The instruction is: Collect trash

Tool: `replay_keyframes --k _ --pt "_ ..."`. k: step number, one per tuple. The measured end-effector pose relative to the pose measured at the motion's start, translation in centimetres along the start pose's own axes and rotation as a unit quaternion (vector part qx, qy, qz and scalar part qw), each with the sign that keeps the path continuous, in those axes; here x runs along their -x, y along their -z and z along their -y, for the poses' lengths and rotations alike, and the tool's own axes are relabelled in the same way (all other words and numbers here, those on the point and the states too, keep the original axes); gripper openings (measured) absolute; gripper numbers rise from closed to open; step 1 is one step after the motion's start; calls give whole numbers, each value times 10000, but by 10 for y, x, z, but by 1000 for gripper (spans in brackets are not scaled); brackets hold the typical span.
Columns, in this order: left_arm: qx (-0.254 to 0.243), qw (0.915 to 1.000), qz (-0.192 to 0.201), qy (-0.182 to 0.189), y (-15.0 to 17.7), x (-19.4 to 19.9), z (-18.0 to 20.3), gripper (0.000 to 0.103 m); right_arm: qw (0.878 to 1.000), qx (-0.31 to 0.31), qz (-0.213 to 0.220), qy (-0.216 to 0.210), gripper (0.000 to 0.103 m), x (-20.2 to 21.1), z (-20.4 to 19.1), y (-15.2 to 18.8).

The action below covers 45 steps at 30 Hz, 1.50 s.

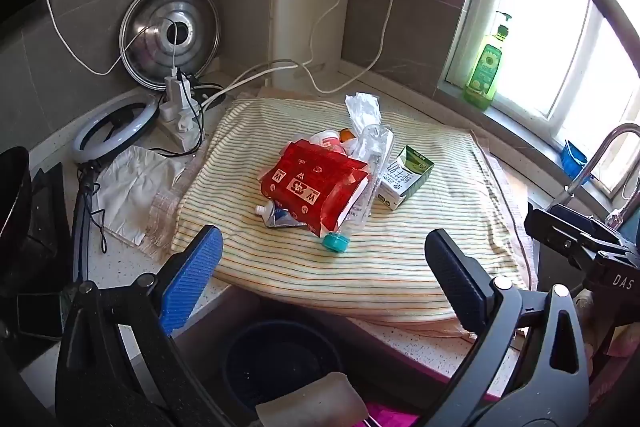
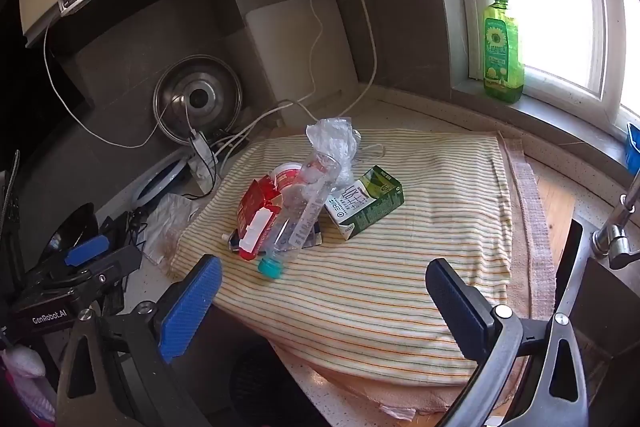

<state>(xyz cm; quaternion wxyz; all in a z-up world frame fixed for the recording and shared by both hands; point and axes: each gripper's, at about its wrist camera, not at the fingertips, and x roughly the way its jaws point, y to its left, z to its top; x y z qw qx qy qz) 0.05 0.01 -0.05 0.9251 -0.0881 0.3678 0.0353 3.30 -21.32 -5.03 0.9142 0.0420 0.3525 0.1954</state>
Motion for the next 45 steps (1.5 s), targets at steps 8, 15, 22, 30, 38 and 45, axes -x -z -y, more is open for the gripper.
replay_keyframes --k 8,15,22,30,38,45 --pt "-2 10000 74 24 1 1 0 103 10000 -15 -65 -68 103 -3 1 0" --pt "21 10000 36 66 -2 -4 6 103 9999 19 -63 -76 103 -5 3 -1" --pt "25 10000 29 61 -4 -5 5 103 9999 -47 -70 -147 103 -9 6 -4" --pt "62 10000 20 26 -7 -12 5 103 9997 -58 -54 -236 103 -13 8 -4" --pt "72 10000 5 47 -4 -15 1 103 9994 -63 -93 -340 103 -18 10 -4" --pt "72 10000 11 37 -2 -17 0 103 9991 -100 -120 -387 103 -20 12 -3"
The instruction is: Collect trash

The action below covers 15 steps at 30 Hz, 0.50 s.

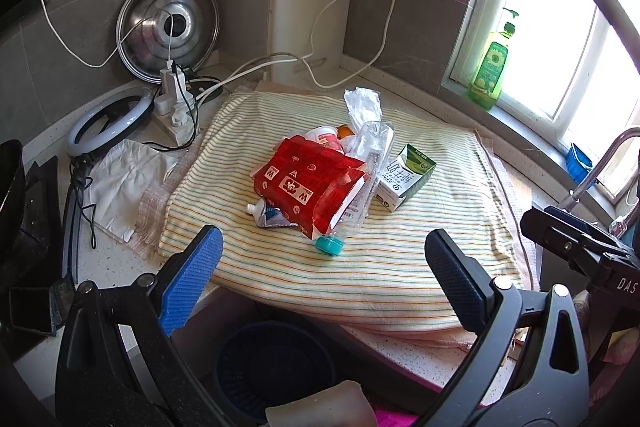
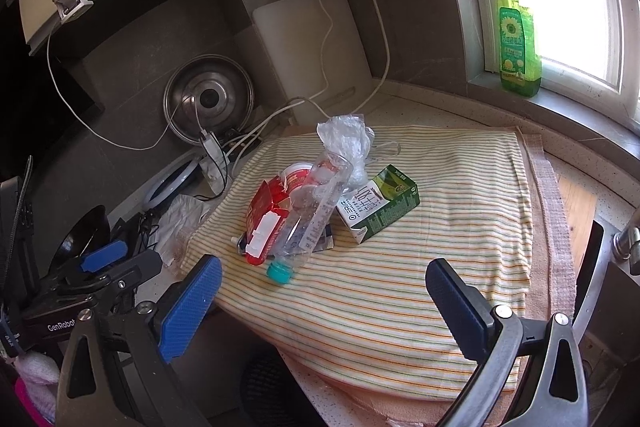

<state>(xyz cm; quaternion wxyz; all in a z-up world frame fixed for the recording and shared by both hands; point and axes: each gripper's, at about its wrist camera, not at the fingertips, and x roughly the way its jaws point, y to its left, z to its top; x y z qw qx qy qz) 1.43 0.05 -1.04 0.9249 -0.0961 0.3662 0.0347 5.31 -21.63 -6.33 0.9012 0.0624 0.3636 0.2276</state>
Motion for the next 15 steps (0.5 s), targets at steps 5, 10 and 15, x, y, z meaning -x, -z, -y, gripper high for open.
replay_keyframes --k 5,10,15 --pt "4 10000 -6 -9 -1 0 1 103 10000 -40 8 -29 103 0 1 0" --pt "-2 10000 -15 -15 0 -1 2 103 10000 -85 12 -41 103 1 0 1" --pt "-6 10000 -9 -18 1 0 3 103 9999 -105 6 -58 103 0 1 0"
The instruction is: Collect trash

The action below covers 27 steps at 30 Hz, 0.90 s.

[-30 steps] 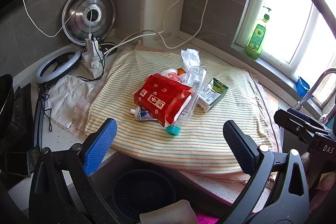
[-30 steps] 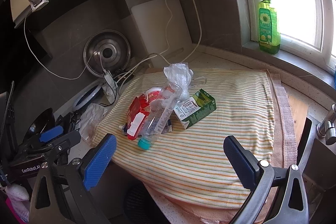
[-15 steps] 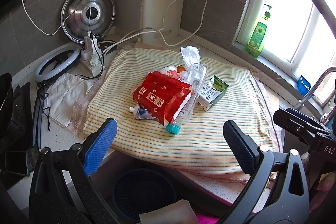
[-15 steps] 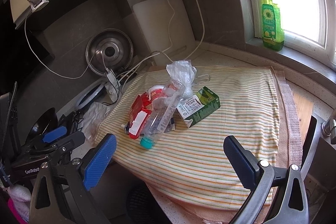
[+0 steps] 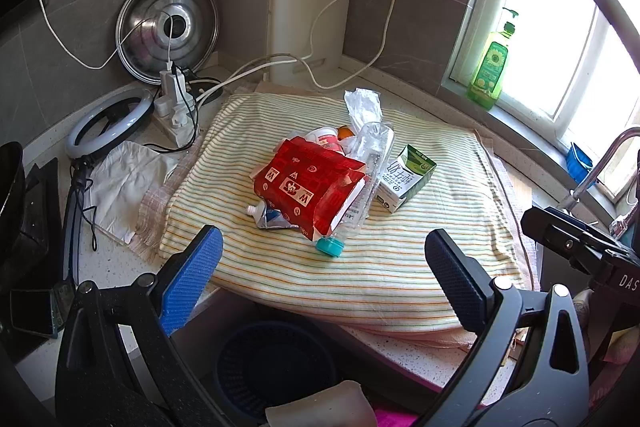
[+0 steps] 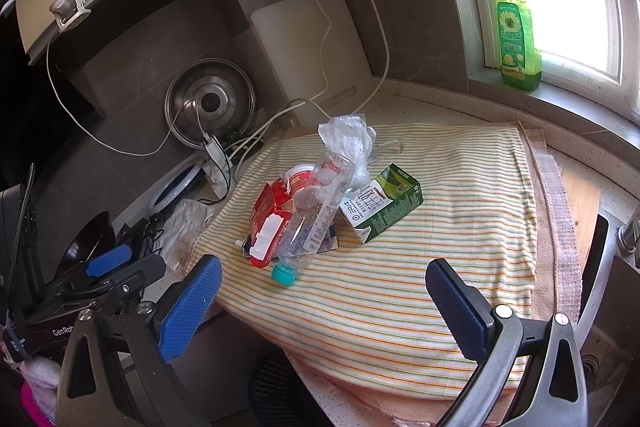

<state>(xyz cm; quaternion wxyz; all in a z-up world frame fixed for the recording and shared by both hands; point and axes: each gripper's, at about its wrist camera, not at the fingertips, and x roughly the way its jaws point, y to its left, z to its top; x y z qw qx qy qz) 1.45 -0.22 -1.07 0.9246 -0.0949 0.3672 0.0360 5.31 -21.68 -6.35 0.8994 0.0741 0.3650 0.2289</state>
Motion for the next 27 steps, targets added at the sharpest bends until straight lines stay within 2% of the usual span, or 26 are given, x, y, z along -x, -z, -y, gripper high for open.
replay_keyframes --k 27 --pt "59 9999 -96 -33 5 -11 -7 103 9998 -86 -114 -104 103 -12 3 -1"
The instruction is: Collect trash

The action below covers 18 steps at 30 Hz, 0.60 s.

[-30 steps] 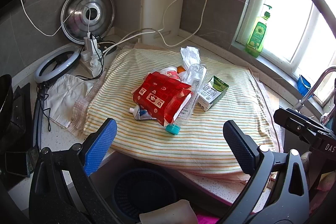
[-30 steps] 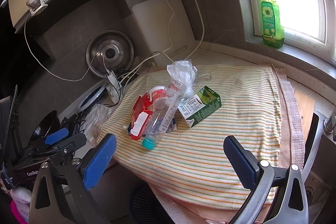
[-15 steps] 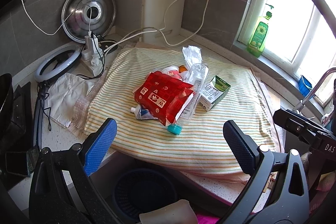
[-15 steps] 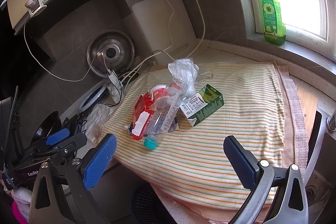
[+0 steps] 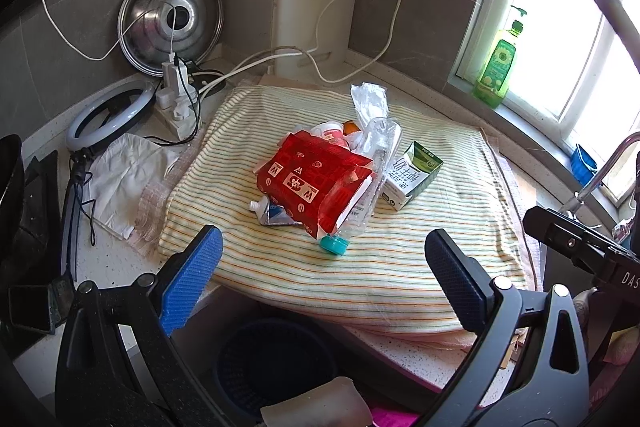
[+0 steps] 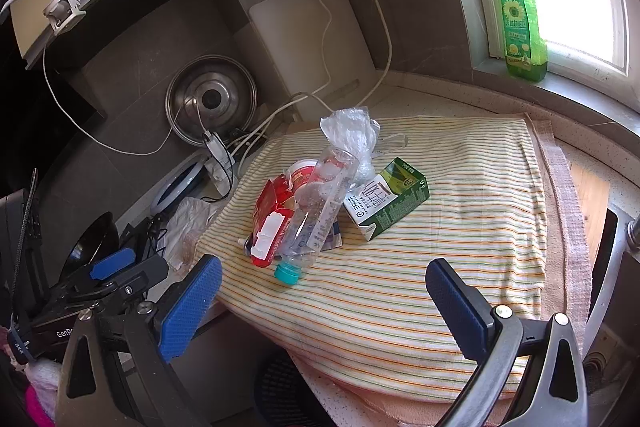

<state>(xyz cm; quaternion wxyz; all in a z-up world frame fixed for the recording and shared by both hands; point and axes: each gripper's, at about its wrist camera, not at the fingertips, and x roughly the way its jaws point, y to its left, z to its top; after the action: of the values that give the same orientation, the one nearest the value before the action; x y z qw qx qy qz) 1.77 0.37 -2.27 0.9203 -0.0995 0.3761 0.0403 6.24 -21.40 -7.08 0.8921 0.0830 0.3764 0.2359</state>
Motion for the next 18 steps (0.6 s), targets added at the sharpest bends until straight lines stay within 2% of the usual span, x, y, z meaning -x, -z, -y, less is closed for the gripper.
replay_keyframes --k 10,18 --pt "126 9999 -82 -70 -3 -7 -3 103 10000 -35 -72 -50 103 -6 8 -5" --pt "525 9983 -262 -61 -6 -22 -29 101 9994 -242 -2 -251 103 -14 28 -12"
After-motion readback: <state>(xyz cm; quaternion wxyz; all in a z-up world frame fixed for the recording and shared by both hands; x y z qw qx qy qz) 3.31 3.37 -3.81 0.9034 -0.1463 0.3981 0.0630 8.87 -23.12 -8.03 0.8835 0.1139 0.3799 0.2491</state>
